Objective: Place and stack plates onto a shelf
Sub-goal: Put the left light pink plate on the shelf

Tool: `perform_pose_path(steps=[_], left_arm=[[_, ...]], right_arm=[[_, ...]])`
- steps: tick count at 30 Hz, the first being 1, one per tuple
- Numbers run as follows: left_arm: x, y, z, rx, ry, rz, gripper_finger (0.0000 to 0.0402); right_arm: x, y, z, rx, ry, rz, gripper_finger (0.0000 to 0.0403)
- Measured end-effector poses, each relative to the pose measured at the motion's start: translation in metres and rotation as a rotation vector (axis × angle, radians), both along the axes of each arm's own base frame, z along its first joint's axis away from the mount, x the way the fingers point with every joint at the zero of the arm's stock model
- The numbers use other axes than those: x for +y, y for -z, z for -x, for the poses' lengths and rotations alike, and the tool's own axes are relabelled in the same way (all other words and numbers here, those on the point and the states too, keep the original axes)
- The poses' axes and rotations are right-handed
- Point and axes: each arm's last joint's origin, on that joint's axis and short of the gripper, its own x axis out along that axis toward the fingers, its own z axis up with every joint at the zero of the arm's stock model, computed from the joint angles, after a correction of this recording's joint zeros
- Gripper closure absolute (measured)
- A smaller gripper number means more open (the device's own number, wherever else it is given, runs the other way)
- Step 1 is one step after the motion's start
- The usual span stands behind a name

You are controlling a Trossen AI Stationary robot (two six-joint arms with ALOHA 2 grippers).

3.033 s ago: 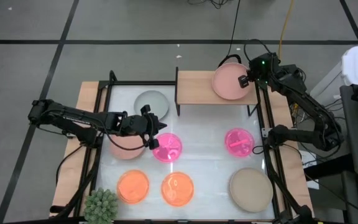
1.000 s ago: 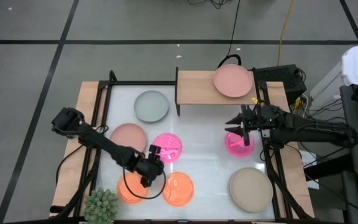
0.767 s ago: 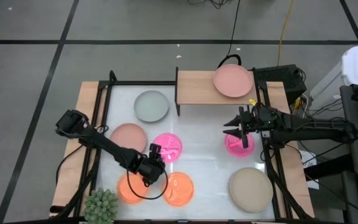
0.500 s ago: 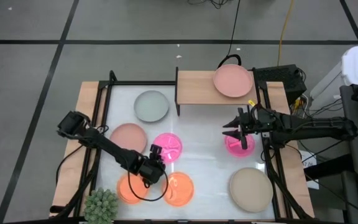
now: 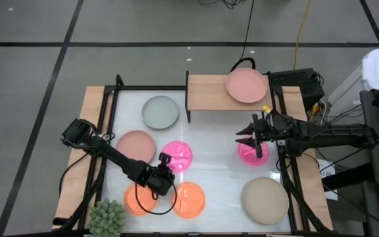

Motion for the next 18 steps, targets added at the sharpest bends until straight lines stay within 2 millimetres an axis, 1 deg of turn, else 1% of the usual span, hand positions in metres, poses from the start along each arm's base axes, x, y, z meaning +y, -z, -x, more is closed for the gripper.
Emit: perform_pose_path(steps=[5,8,13,18], left_arm=[[-0.001,-0.002,-0.001,-0.001,0.019,-0.015,0.0395],[0.0,-0.007,-0.002,-0.019,0.027,-0.028,0.0395],[0.002,-0.027,0.001,-0.07,0.04,-0.037,0.0395],[0.008,-0.052,0.003,-0.136,0.076,-0.044,0.0395]], right_arm=[[0.0,-0.003,0.003,-0.024,-0.001,0.001,0.0271],[0.0,-0.004,0.004,-0.036,0.0,-0.002,0.0271],[0.0,-0.005,0.006,-0.045,-0.001,-0.002,0.0271],[0.0,-0.004,0.007,-0.032,-0.001,-0.002,0.0271]])
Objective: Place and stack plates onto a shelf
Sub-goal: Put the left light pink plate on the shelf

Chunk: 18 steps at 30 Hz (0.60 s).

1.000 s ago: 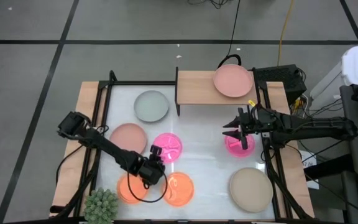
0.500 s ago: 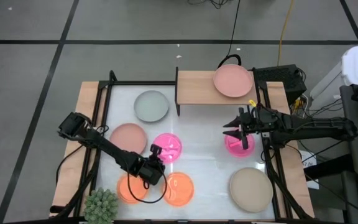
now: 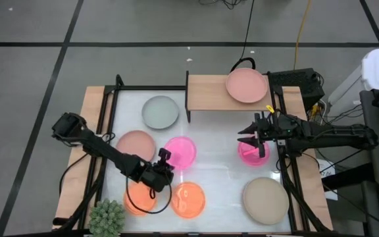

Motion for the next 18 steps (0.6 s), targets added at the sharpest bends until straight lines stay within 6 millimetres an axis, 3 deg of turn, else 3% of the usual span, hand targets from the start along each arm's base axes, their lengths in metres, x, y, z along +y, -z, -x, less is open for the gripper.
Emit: perform_pose_path(steps=[13,18], left_arm=[[0.037,-0.054,-0.003,-0.154,0.081,-0.107,0.0396],[0.046,-0.078,-0.016,-0.199,0.112,-0.159,0.0396]], right_arm=[[0.002,0.009,0.003,0.1,-0.051,-0.024,0.0271],[0.002,0.011,0.004,0.124,-0.051,-0.026,0.0282]])
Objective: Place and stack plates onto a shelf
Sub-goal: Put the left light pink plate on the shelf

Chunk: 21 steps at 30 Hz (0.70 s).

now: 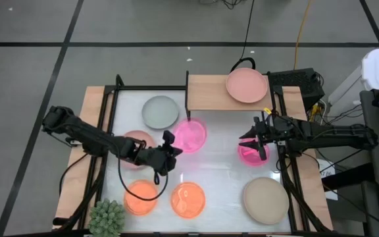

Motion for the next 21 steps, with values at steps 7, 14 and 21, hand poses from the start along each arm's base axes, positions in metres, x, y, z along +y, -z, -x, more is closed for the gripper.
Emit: perform_pose_path(steps=[7,14,21], left_arm=[[0.016,-0.05,-0.018,-0.065,0.028,-0.039,0.0396],[0.048,-0.088,-0.029,-0.137,0.052,-0.047,0.0396],[0.091,-0.114,-0.033,-0.198,0.013,-0.06,0.0396]], right_arm=[[0.0,0.0,0.0,0.002,-0.004,0.006,0.0298],[0.0,0.0,0.0,-0.004,-0.015,0.03,0.0307],[0.0,0.0,0.0,-0.003,-0.015,0.03,0.031]])
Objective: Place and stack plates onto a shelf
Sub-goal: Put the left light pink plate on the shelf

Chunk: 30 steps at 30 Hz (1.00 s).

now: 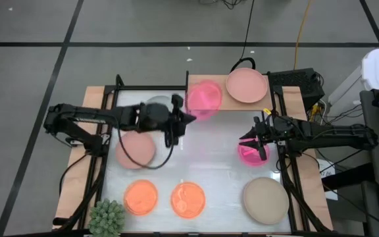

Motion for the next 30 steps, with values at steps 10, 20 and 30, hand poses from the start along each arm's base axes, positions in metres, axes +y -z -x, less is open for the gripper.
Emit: perform_pose_path(steps=[10,20,30], left_arm=[[0.06,-0.006,-0.017,-0.071,-0.069,0.127,0.0396],[0.101,0.038,-0.053,-0.034,-0.127,0.094,0.0396],[0.135,0.083,-0.068,0.045,-0.224,0.163,0.0396]], right_arm=[[0.0,0.0,0.0,-0.005,0.0,0.001,0.031],[0.0,0.0,0.0,-0.004,-0.004,0.011,0.031],[0.0,0.0,0.0,-0.001,-0.009,0.024,0.0309]])
